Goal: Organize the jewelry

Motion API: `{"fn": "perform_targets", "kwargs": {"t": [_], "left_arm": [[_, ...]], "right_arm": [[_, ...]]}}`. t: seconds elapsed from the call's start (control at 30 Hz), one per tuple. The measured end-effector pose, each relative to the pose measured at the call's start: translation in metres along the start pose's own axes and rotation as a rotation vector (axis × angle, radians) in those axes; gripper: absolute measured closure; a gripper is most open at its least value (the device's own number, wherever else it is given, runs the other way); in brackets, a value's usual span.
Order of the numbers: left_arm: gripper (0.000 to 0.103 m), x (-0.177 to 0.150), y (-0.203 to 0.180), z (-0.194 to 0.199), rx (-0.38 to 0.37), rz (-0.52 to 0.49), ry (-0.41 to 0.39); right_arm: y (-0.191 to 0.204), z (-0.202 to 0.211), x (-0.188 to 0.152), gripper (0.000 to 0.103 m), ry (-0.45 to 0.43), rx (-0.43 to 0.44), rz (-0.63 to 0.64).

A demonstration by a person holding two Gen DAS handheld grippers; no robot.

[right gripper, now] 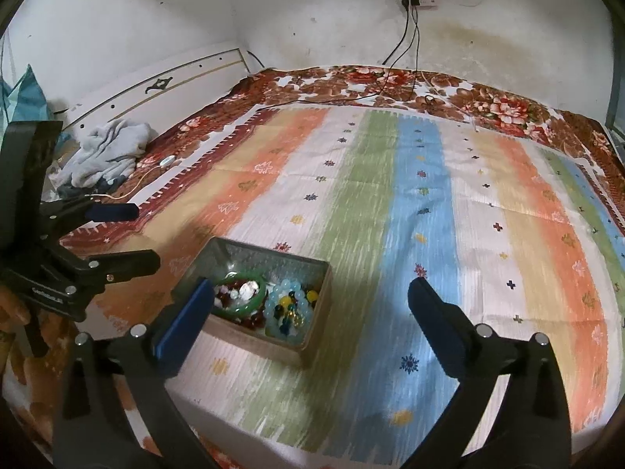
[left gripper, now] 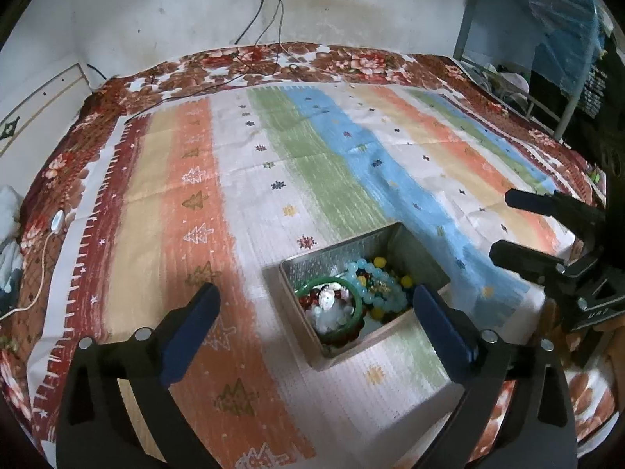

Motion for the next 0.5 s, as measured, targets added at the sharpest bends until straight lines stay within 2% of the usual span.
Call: {"fn": "perform_targets", "kwargs": {"t": [0.23, 0.5], "left_arm": [[0.006, -0.009, -0.005, 0.009, 0.063, -0.028, -0.049], [0.006, -0.01, -0.016, 0.018, 0.076, -0.066, -0.102]], "right_arm": [[0.005, 0.009, -0.002, 0.005, -0.041, 0.007, 0.006], [-0.003, 0.006, -0.01, 0.005, -0.027, 0.015, -0.016]]}}
Point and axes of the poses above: each gripper's, at about its wrist camera, not at the fingertips, and z roughly against the way its jaws point, y to its left, x to its top, the point moved 3 cm from there along -z, roughly the way its jaws point, and after that the axes turned 7 degrees about z, right-handed, at the moved point
